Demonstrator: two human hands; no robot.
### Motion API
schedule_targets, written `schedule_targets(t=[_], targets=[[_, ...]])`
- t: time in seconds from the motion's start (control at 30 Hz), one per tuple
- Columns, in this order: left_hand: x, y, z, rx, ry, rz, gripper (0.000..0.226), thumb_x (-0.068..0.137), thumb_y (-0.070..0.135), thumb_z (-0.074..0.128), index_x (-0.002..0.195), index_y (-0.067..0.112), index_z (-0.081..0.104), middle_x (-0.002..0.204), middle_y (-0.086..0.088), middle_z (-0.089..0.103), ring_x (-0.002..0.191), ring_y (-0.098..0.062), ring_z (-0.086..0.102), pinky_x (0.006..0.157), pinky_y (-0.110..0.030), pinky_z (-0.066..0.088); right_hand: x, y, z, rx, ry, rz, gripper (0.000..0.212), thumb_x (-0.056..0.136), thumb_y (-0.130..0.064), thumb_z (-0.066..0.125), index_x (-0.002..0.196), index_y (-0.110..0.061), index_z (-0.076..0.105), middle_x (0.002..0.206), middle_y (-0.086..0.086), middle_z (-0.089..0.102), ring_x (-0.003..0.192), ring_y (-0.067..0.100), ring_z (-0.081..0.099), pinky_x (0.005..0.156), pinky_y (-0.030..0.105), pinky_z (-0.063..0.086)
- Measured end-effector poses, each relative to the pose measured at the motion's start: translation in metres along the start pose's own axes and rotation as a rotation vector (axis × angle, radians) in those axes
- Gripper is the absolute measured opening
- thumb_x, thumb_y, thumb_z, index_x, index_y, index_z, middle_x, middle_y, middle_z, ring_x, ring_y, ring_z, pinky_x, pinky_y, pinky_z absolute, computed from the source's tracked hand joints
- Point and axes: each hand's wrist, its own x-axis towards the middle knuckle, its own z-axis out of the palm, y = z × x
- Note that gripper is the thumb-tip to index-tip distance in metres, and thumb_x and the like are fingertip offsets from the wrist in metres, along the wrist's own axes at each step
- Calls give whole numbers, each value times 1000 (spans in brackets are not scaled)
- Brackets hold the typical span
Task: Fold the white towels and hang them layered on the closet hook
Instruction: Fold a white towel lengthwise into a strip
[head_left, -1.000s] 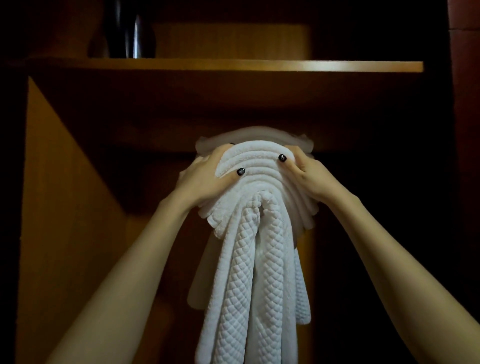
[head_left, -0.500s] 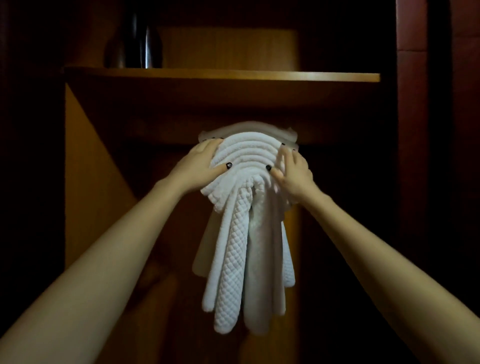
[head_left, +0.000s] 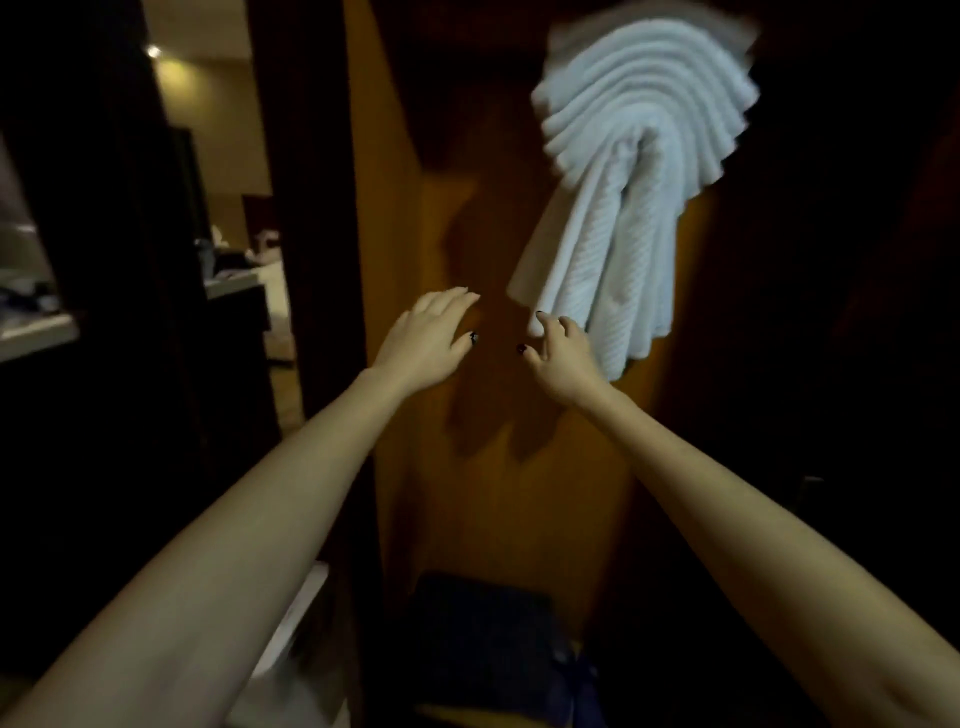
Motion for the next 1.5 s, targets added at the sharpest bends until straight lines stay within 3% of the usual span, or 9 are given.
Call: schedule_targets(t=[0.13, 0.53, 0.77, 0.9, 1.13, 1.27, 1.5], targets=[[-94, -45, 11, -14, -28, -106, 40, 101, 27, 44, 141, 25, 48, 146, 4, 47, 137, -18, 34, 108, -42, 32, -47, -29, 82, -20, -260, 12, 61, 102, -34, 47, 154, -16, 21, 159, 21, 16, 147, 38, 16, 114, 56, 28], [-365, -254, 11, -37, -265, -747, 48, 99, 32, 50, 146, 23, 41, 152, -1, 40, 141, -26, 28, 113, -43, 28, -133, -175, 342, -94, -826, -143, 61, 101, -37, 47, 152, -11, 26, 150, 23, 29, 136, 44, 29, 109, 49, 31], [-477, -368, -8, 10, -380, -897, 49, 98, 25, 51, 146, 19, 42, 149, -2, 42, 141, -25, 30, 113, -42, 29, -161, -261, 478, -123, -1004, -153, 59, 102, -36, 47, 150, -8, 27, 148, 25, 32, 136, 42, 33, 110, 49, 33], [-515, -424, 1, -7, -482, -940, 52, 99, 29, 48, 148, 20, 36, 152, -3, 38, 142, -27, 26, 112, -45, 29, -174, -288, 535, -107, -1043, -92, 55, 100, -32, 49, 147, -8, 33, 141, 24, 39, 131, 41, 38, 108, 45, 35], [-542, -499, 66, -77, -644, -958, 55, 99, 35, 47, 150, 20, 32, 156, -6, 32, 144, -26, 25, 114, -43, 22, -155, -311, 627, -82, -1148, 5, 55, 100, -34, 49, 146, -8, 34, 141, 23, 40, 131, 39, 41, 109, 52, 36], [-530, -552, 113, -108, -685, -978, 56, 98, 39, 47, 149, 22, 33, 155, -5, 34, 143, -27, 26, 114, -47, 26, -114, -301, 688, -129, -1190, 38, 55, 99, -27, 50, 147, -9, 32, 143, 23, 37, 132, 39, 38, 109, 52, 36], [-475, -662, 216, -203, -745, -1043, 56, 99, 39, 48, 149, 19, 34, 155, -7, 35, 143, -28, 28, 114, -47, 30, -21, -279, 805, -76, -1230, 118, 60, 98, -30, 54, 149, -11, 30, 147, 22, 33, 134, 40, 33, 110, 46, 32]])
